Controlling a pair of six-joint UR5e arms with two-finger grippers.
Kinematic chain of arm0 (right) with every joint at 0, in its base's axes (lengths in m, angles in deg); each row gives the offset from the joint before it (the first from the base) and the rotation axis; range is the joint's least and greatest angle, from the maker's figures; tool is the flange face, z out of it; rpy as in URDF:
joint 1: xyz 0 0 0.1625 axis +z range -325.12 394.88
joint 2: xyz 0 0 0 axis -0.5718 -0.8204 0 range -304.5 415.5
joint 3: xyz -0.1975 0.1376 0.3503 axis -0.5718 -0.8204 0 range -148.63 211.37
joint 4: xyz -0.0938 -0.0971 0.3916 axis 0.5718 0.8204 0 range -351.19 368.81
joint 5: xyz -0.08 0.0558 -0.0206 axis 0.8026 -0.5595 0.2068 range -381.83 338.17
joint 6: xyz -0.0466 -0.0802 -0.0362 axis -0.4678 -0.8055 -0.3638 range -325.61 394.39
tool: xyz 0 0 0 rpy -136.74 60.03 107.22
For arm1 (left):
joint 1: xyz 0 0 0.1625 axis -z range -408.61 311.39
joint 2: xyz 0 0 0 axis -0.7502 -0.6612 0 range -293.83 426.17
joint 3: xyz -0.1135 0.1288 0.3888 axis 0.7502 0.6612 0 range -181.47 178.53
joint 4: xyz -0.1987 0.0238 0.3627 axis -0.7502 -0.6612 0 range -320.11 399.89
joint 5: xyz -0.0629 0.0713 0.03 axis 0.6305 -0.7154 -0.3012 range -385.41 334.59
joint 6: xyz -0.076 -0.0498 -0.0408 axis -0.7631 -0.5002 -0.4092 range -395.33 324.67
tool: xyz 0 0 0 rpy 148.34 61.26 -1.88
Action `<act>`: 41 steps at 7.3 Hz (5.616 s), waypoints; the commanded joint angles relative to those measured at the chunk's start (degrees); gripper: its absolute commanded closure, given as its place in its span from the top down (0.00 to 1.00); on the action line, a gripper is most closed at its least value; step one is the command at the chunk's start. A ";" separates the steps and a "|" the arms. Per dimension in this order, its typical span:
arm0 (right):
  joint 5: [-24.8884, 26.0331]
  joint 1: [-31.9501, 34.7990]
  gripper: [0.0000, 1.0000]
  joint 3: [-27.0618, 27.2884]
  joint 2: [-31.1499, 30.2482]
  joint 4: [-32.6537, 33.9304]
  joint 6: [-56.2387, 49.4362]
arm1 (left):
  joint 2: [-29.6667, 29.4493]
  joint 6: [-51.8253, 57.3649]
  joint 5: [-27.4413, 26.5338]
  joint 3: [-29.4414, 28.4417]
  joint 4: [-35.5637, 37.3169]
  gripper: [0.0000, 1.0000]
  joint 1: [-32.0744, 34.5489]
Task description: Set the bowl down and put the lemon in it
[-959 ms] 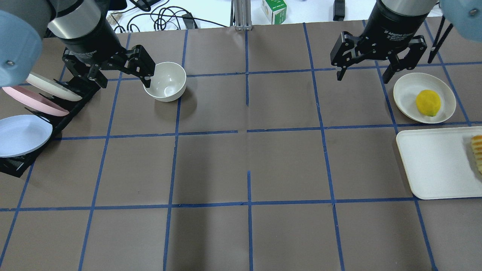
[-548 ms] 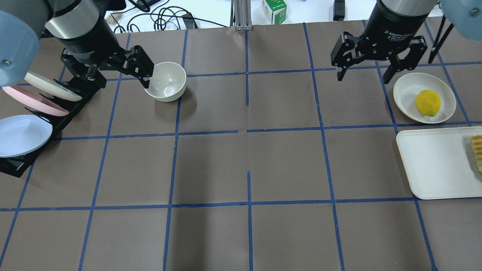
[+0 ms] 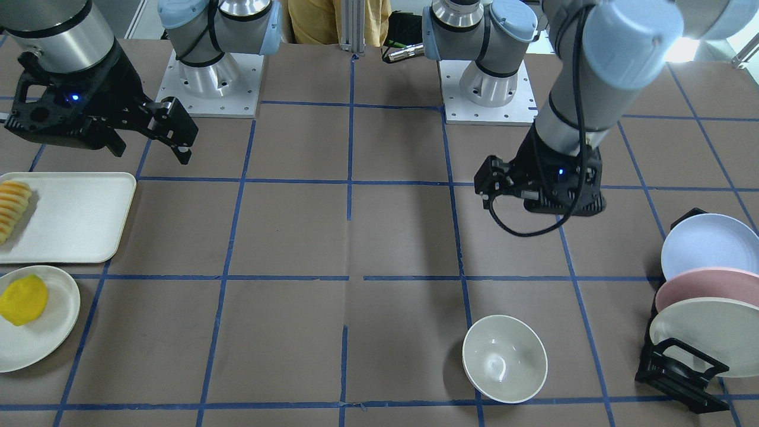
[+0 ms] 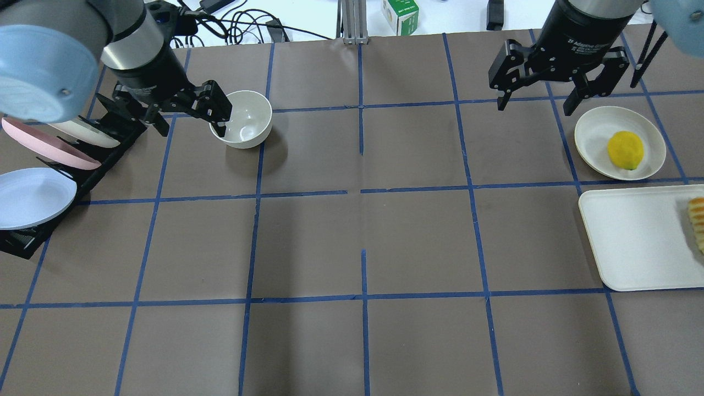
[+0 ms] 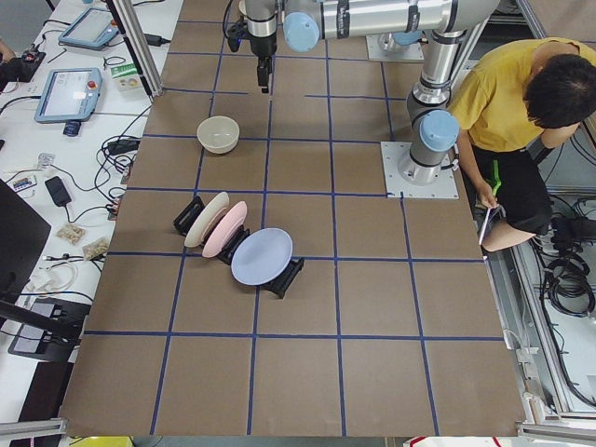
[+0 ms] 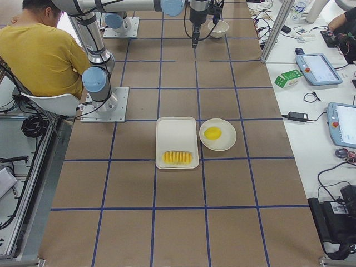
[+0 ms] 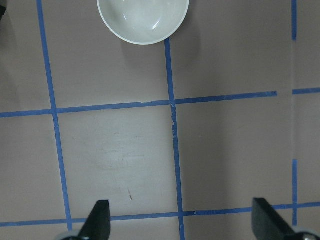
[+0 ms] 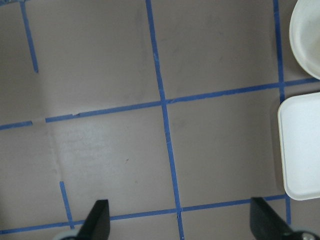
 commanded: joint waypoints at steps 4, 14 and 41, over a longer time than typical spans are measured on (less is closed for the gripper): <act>4.71 -15.70 1.00 0.09 11.20 8.28 -23.40 | -23.05 6.31 0.48 -10.05 9.75 1.00 -6.08; 4.81 -26.45 1.00 -0.09 32.04 25.38 -26.60 | -28.17 5.61 5.23 -9.96 16.62 0.12 -8.28; -5.64 21.97 0.00 -0.70 24.83 22.45 16.38 | 6.97 5.35 1.28 -4.42 -12.38 1.00 1.47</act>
